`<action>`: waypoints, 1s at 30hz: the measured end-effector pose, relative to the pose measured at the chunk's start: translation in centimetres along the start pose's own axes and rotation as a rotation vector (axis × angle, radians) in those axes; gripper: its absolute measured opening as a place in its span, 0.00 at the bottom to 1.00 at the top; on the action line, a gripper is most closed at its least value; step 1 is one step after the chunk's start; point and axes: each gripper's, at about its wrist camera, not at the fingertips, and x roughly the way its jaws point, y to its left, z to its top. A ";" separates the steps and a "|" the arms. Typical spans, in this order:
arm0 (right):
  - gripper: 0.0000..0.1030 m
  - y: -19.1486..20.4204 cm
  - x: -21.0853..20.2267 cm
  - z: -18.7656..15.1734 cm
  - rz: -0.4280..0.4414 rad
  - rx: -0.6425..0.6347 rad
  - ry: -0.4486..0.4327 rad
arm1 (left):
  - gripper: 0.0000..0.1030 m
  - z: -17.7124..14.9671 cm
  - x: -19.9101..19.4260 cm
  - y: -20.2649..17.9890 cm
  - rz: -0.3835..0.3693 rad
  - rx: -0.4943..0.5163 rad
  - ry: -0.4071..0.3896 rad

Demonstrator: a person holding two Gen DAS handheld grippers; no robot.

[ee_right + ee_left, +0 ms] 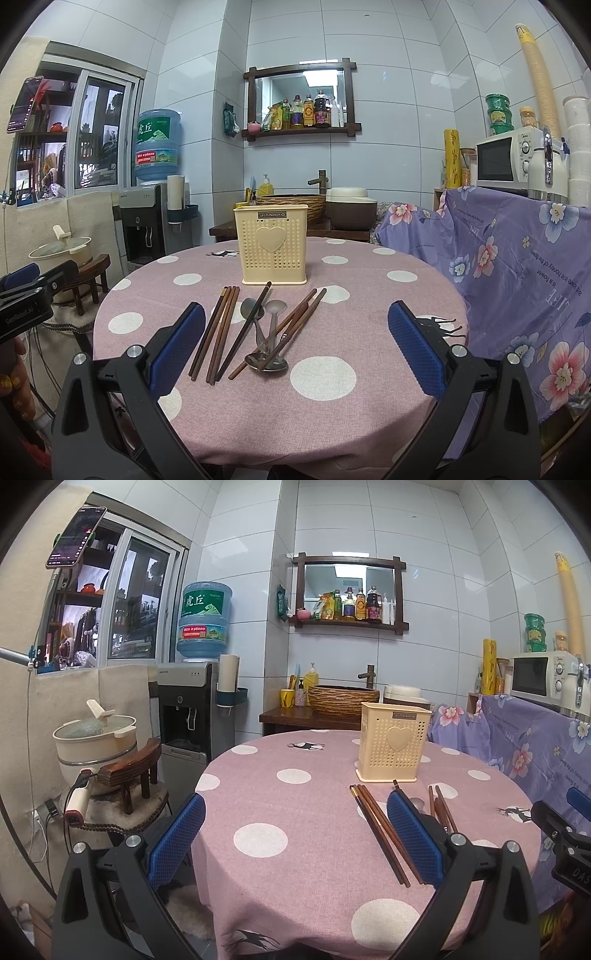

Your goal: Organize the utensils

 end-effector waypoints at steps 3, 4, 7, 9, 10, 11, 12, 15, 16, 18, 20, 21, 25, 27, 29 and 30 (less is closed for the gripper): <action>0.95 0.0 0.0 0.0 0.001 -0.001 0.000 | 0.95 -0.2 0.0 0.0 0.001 0.002 0.002; 0.95 0.0 0.0 0.0 0.001 -0.001 0.000 | 0.95 -0.2 0.0 0.0 0.001 0.002 0.003; 0.95 0.0 0.0 0.0 0.000 0.000 0.000 | 0.95 0.0 0.1 -0.1 0.000 0.001 0.001; 0.95 0.0 0.0 0.0 0.000 0.001 0.000 | 0.95 0.0 0.1 -0.1 -0.001 0.002 0.002; 0.95 0.0 0.1 0.0 0.000 0.001 0.002 | 0.95 0.0 0.1 -0.1 0.000 0.003 0.002; 0.95 0.0 0.0 0.0 0.000 -0.001 0.002 | 0.95 -0.1 0.1 -0.2 0.001 0.005 0.002; 0.95 0.0 0.0 0.0 0.000 -0.001 0.003 | 0.95 -0.2 0.1 -0.2 0.002 0.005 0.003; 0.95 0.0 0.0 -0.1 0.000 0.000 0.004 | 0.95 -0.2 0.2 0.0 0.002 0.000 0.007; 0.95 0.0 0.0 -0.1 -0.001 -0.001 0.003 | 0.95 -0.2 0.3 0.1 0.003 -0.002 0.010; 0.95 0.0 0.0 -0.1 -0.002 -0.001 0.002 | 0.95 -0.4 0.3 0.1 0.004 -0.001 0.010; 0.95 0.0 0.0 -0.2 -0.001 0.000 0.003 | 0.95 -0.3 0.3 0.1 0.004 -0.001 0.010; 0.95 0.0 0.0 -0.1 -0.002 0.000 0.002 | 0.95 -0.3 0.3 0.1 0.003 -0.001 0.010; 0.95 -0.1 0.1 -0.3 -0.002 0.002 0.007 | 0.95 -0.3 0.3 0.1 0.004 -0.001 0.011; 0.95 -0.1 0.2 -0.4 -0.002 0.002 0.008 | 0.95 -0.3 0.3 0.1 0.004 -0.002 0.013; 0.95 0.0 0.2 -0.5 -0.002 0.001 0.012 | 0.95 -0.4 0.4 0.1 0.004 -0.001 0.018; 0.95 0.0 0.3 -0.5 -0.003 0.001 0.014 | 0.95 -0.4 0.5 0.1 0.004 -0.001 0.020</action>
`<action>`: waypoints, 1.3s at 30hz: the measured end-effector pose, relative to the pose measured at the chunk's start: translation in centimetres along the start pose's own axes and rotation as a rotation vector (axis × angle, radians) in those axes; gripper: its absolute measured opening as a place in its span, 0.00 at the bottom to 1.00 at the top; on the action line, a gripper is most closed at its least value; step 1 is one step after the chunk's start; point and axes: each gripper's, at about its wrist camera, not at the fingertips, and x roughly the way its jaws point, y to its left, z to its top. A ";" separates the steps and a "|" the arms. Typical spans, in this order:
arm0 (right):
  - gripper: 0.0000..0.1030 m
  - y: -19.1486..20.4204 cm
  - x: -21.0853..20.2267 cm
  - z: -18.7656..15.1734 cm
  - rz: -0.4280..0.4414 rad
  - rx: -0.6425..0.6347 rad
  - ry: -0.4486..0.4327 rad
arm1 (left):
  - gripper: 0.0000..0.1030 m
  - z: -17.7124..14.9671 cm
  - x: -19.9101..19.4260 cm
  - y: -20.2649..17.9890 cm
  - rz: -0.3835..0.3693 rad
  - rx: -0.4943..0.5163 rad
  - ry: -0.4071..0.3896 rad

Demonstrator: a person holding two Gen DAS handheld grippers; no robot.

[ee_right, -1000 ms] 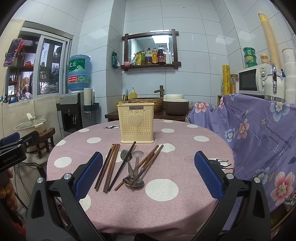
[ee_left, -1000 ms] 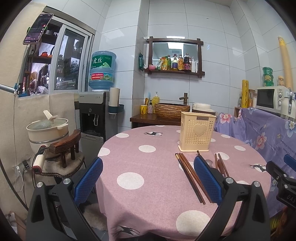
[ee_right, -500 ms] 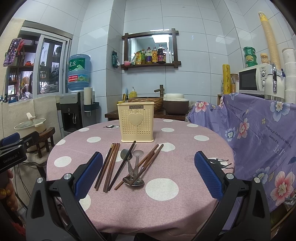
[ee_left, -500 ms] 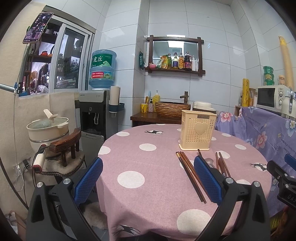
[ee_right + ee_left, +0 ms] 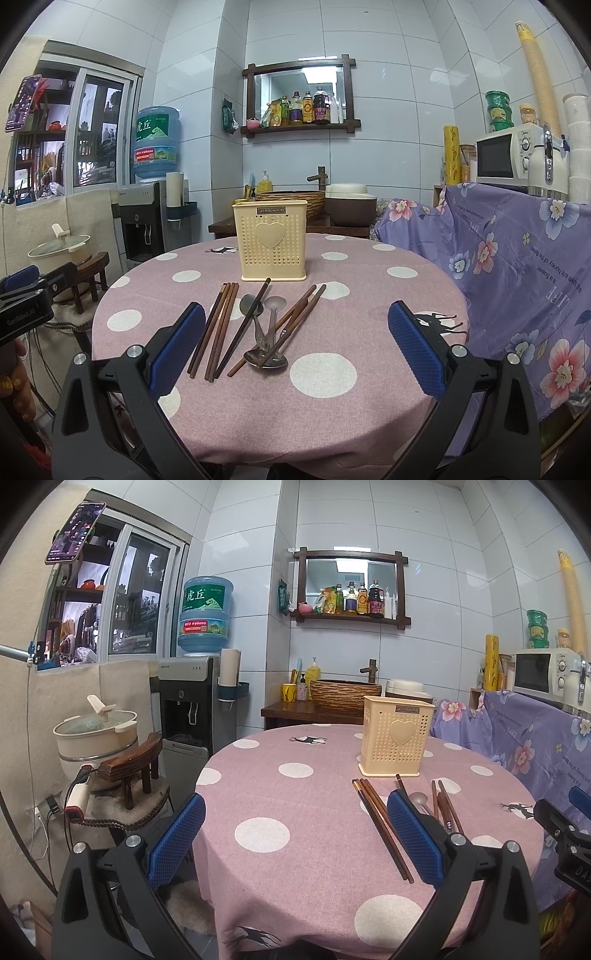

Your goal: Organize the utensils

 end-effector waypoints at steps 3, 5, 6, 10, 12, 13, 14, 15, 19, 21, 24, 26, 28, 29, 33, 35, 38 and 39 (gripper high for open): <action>0.95 0.0 0.1 -0.1 0.000 0.001 0.006 | 0.95 -0.2 0.1 0.0 0.002 0.000 0.007; 0.95 0.1 0.2 -0.2 -0.002 0.000 0.012 | 0.95 -0.2 0.2 0.0 0.005 -0.001 0.015; 0.95 0.0 0.3 -0.2 -0.003 0.000 0.015 | 0.95 -0.2 0.3 0.0 0.006 -0.001 0.018; 0.95 -0.2 0.9 -0.4 -0.012 0.005 0.035 | 0.95 -0.6 0.8 -0.2 0.008 0.002 0.038; 0.95 -0.5 1.4 -0.4 -0.014 0.015 0.049 | 0.95 -0.7 1.1 -0.3 0.011 0.007 0.048; 0.95 -0.7 1.6 -0.4 -0.017 0.019 0.054 | 0.95 -0.7 1.3 -0.4 0.011 0.009 0.054; 0.95 -0.8 1.7 -0.4 -0.020 0.022 0.055 | 0.95 -0.6 1.5 -0.4 0.011 0.008 0.056; 0.95 -0.9 1.8 -0.4 -0.024 0.025 0.055 | 0.95 -0.7 1.6 -0.5 0.012 0.008 0.058; 0.95 -1.4 2.5 -0.2 -0.041 0.025 0.059 | 0.95 -0.6 2.1 -0.7 0.010 0.011 0.066; 0.95 -1.7 2.9 -0.2 -0.050 0.027 0.066 | 0.95 -0.6 2.4 -0.7 0.007 0.012 0.074; 0.95 -2.1 3.8 -0.3 -0.061 0.030 0.093 | 0.95 -0.5 3.2 -0.8 -0.006 0.007 0.101; 0.95 -2.5 4.5 -0.3 -0.069 0.030 0.111 | 0.95 -0.6 3.8 -0.9 -0.015 0.012 0.125; 0.95 -2.8 5.2 -0.3 -0.069 0.024 0.132 | 0.95 -0.5 4.7 -0.9 -0.025 0.019 0.159; 0.95 -2.9 5.6 -0.2 -0.068 0.022 0.146 | 0.95 -0.4 5.1 -0.9 -0.028 0.020 0.173; 0.95 -3.7 7.8 0.1 -0.056 0.024 0.207 | 0.95 -0.1 7.4 -0.6 -0.053 0.015 0.268; 0.95 -3.9 8.8 0.5 -0.046 0.014 0.227 | 0.95 0.2 8.9 -0.4 -0.069 0.015 0.312; 0.95 -4.1 10.9 1.3 -0.033 0.000 0.264 | 0.95 0.8 11.2 -0.1 -0.075 0.027 0.368; 0.95 -4.2 11.7 1.5 -0.027 -0.001 0.283 | 0.95 1.0 12.0 -0.1 -0.073 0.038 0.388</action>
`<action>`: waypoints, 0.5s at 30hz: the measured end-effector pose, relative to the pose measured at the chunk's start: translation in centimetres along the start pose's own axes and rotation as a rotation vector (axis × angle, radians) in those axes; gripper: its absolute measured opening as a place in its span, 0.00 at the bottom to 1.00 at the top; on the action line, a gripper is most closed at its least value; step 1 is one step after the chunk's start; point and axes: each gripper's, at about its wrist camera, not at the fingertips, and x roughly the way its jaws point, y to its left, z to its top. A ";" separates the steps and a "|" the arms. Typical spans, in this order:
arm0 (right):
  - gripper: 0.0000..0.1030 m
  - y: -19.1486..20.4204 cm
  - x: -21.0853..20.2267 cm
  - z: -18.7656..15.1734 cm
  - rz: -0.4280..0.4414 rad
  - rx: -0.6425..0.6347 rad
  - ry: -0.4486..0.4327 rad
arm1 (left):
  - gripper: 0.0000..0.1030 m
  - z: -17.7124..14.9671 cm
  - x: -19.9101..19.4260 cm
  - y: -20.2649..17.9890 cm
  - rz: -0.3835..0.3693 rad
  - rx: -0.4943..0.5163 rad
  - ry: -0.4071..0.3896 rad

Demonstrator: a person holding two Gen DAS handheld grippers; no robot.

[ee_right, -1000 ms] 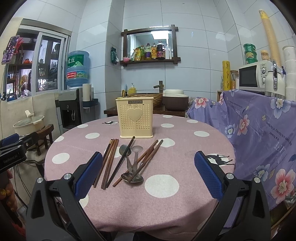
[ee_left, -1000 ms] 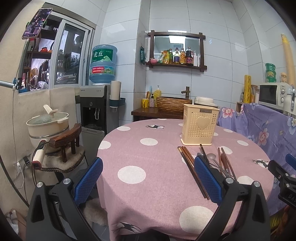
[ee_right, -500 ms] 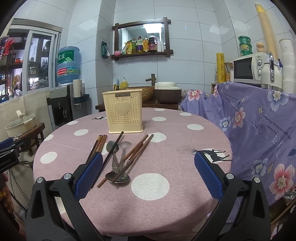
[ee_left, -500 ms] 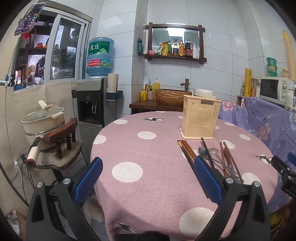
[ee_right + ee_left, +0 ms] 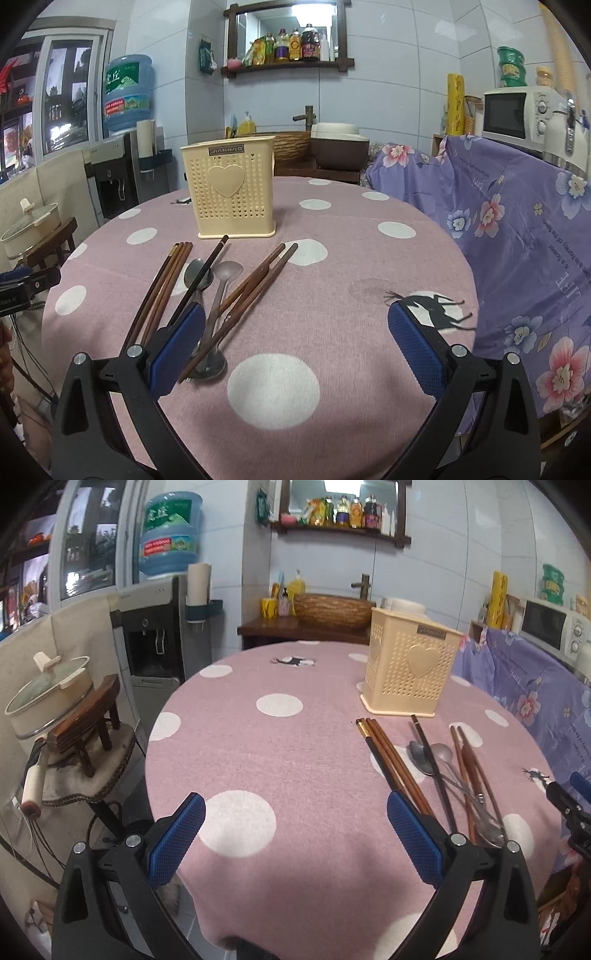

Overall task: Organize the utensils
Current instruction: 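Move both tools toward the pile of chopsticks and spoons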

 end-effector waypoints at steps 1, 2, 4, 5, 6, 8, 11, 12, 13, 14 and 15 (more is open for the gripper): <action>0.95 0.0 0.7 0.4 0.010 0.000 0.021 | 0.95 0.4 0.5 0.1 0.003 0.007 0.019; 0.95 -0.1 1.4 0.9 0.025 0.004 0.040 | 0.95 0.9 1.2 0.1 -0.004 0.016 0.038; 0.95 -0.2 2.5 1.6 0.044 0.007 0.066 | 0.93 1.9 2.2 0.2 -0.010 0.029 0.062; 0.95 -0.2 3.0 2.0 0.056 0.006 0.076 | 0.92 2.2 2.5 0.2 -0.008 0.034 0.073; 0.95 -0.1 3.5 2.2 0.060 0.005 0.086 | 0.90 2.7 2.9 0.1 -0.016 0.041 0.082; 0.95 0.0 4.4 2.5 0.062 0.005 0.104 | 0.85 3.3 3.4 -0.1 -0.034 0.048 0.092; 0.95 0.0 5.8 2.5 0.075 0.026 0.146 | 0.74 3.9 4.6 -1.0 -0.082 0.055 0.127; 0.94 0.0 6.3 2.5 0.081 0.031 0.157 | 0.69 4.0 5.1 -1.3 -0.091 0.057 0.139; 0.92 0.0 6.7 2.5 0.076 0.034 0.172 | 0.64 4.1 5.5 -1.7 -0.101 0.058 0.153; 0.92 -0.1 7.0 2.5 0.068 0.037 0.184 | 0.62 4.0 6.0 -2.1 -0.115 0.058 0.172; 0.91 -0.2 7.3 2.5 0.064 0.043 0.188 | 0.58 4.0 6.5 -2.5 -0.128 0.060 0.189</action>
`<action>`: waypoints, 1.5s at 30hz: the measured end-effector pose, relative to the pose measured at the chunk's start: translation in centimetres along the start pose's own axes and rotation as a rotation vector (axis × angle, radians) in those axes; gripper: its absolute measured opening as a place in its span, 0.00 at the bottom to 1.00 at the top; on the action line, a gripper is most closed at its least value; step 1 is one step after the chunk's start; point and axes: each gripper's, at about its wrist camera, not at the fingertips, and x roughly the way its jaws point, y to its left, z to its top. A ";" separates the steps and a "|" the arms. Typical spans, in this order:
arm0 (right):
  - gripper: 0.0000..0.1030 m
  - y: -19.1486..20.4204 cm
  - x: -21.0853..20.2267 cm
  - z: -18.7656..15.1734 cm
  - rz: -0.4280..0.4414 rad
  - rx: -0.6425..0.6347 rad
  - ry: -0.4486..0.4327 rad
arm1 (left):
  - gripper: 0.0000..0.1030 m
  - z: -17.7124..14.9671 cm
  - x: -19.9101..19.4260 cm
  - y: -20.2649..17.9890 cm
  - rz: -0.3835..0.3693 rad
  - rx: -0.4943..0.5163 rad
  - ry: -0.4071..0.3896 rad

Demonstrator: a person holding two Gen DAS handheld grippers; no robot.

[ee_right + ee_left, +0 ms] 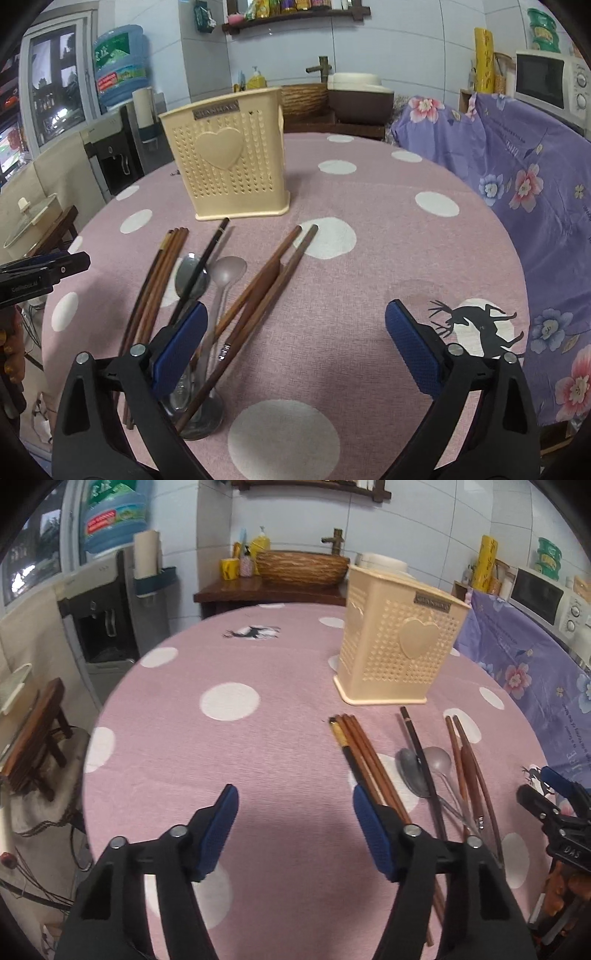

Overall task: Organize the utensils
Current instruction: 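Move both tools toward the pile of chopsticks and spoons, then grasp the gold-banded black chopstick with the left tool while the right tool grasps a black chopstick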

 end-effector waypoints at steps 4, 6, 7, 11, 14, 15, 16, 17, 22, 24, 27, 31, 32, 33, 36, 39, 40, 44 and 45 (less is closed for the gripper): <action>0.91 -0.5 0.4 0.1 -0.014 0.017 0.011 | 0.54 0.0 1.6 -1.5 -0.023 0.016 0.046; 0.91 -0.6 0.7 0.1 -0.015 0.020 0.023 | 0.53 -0.1 2.2 -2.1 -0.022 0.027 0.060; 0.91 -0.6 0.9 0.1 -0.016 0.019 0.030 | 0.53 -0.2 2.4 -2.3 -0.024 0.031 0.065; 0.89 -0.9 1.4 0.2 -0.033 0.023 0.049 | 0.53 -0.3 3.2 -3.0 0.003 0.056 0.077; 0.87 -1.0 1.6 0.1 -0.023 0.040 0.059 | 0.52 -0.3 3.5 -2.9 0.006 0.051 0.089; 0.87 -0.9 1.6 0.2 -0.022 0.041 0.059 | 0.52 -0.3 3.6 -3.0 0.009 0.054 0.090; 0.87 -0.8 1.7 0.2 -0.020 0.041 0.058 | 0.52 -0.3 3.7 -3.1 0.011 0.057 0.090; 0.87 -0.7 1.7 0.1 -0.020 0.040 0.057 | 0.52 -0.4 3.9 -3.2 0.017 0.061 0.092; 0.87 -0.1 1.7 0.1 -0.015 0.034 0.054 | 0.52 -0.5 4.5 -3.2 0.008 0.049 0.098; 0.87 0.0 1.8 0.1 -0.016 0.031 0.055 | 0.52 -0.5 4.5 -3.3 0.011 0.052 0.094; 0.87 0.2 1.7 0.1 -0.017 0.024 0.058 | 0.52 -0.4 4.5 -3.5 0.029 0.083 0.080; 0.87 0.0 1.5 0.2 -0.027 0.020 0.060 | 0.53 -0.5 4.5 -2.2 0.037 0.080 0.093; 0.87 -0.1 1.5 0.4 -0.026 0.023 0.060 | 0.53 -0.5 4.4 -1.7 0.045 0.075 0.094; 0.87 -0.1 1.5 0.6 -0.023 0.026 0.063 | 0.53 -0.4 4.3 -1.2 0.058 0.067 0.097; 0.87 0.3 1.5 1.4 0.002 0.032 0.065 | 0.53 0.5 3.9 0.2 0.063 0.030 0.087; 0.82 1.6 1.9 2.8 0.072 0.036 0.082 | 0.53 1.5 3.6 0.7 0.068 0.013 0.075; 0.78 2.1 2.3 3.3 0.102 0.040 0.097 | 0.53 1.8 3.7 0.7 0.067 0.012 0.078; 0.65 3.8 4.3 5.3 0.150 0.049 0.158 | 0.53 2.4 4.7 1.2 0.045 -0.036 0.131; 0.61 4.2 5.0 5.8 0.154 0.057 0.179 | 0.52 2.6 5.0 1.4 0.043 -0.052 0.147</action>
